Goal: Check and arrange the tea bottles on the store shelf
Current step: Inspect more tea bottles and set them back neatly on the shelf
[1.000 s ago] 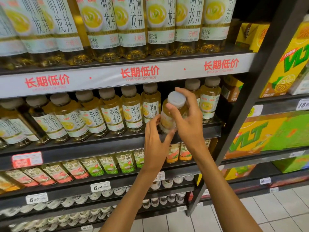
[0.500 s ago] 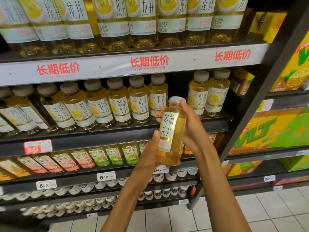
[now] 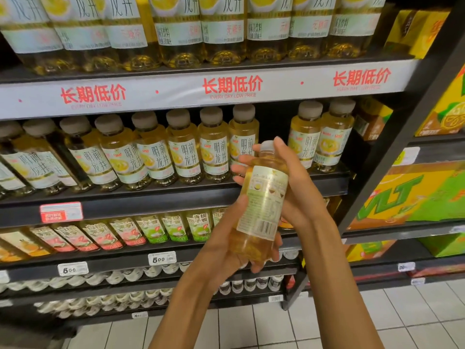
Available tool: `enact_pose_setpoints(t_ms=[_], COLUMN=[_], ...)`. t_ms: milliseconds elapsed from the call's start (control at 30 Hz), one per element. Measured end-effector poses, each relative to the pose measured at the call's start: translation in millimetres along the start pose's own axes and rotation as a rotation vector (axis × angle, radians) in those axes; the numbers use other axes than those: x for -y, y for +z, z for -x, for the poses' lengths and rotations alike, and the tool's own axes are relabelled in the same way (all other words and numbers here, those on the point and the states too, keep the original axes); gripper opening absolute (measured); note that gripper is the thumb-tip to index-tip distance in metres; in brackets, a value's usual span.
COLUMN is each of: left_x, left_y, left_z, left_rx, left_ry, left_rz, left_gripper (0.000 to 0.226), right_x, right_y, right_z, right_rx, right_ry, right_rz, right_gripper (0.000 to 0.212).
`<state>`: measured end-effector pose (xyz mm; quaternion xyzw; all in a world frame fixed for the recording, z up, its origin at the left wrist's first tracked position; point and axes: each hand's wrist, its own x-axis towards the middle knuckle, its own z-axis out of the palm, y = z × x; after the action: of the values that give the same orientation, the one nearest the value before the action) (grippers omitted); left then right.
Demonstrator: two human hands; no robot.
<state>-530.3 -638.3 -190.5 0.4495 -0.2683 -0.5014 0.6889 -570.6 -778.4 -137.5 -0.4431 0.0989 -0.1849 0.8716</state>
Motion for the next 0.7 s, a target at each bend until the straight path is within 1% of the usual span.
enact_pose_setpoints(t_ms=[67, 167, 233, 300, 367, 433, 500, 567, 600, 700], left_x=[0, -3, -8, -6, -3, -2, 0, 3, 5, 4], left_y=[2, 4, 10, 16, 18, 13, 7, 5, 5, 10], left_z=[-1, -2, -2, -4, -4, -2, 0, -1, -2, -3], left_rx=[0.005, -0.180, -0.259, -0.277, -0.293, -0.215, -0.119, -0.064, -0.078, -0.312], left_ry=[0.003, 0.038, 0.050, 0.049, 0.038, -0.020, -0.065, -0.086, -0.089, -0.062], left_rz=[-0.032, -0.235, -0.356, -0.382, -0.285, -0.068, 0.061, 0.064, 0.034, -0.180], left_gripper=[0.072, 0.061, 0.059, 0.067, 0.068, 0.070, 0.074, 0.076, 0.076, 0.067], right_x=[1, 3, 3, 1, 1, 1, -1, -4, -5, -3], right_y=[-1, -3, -3, -2, -1, -2, -2, -1, 0, -2], right_z=[1, 4, 5, 6, 6, 7, 7, 7, 7, 7], right_rx=[0.008, -0.090, -0.159, -0.168, -0.114, -0.057, -0.010, 0.018, 0.017, -0.053], right_ry=[-0.067, -0.185, -0.223, -0.223, -0.179, -0.113, -0.040, -0.026, -0.046, -0.135], right_rz=[0.053, 0.276, 0.391, 0.446, 0.438, 0.323, 0.135, 0.034, 0.030, 0.168], right_gripper=[0.036, 0.024, 0.022, 0.024, 0.034, 0.047, 0.051, 0.047, 0.045, 0.036])
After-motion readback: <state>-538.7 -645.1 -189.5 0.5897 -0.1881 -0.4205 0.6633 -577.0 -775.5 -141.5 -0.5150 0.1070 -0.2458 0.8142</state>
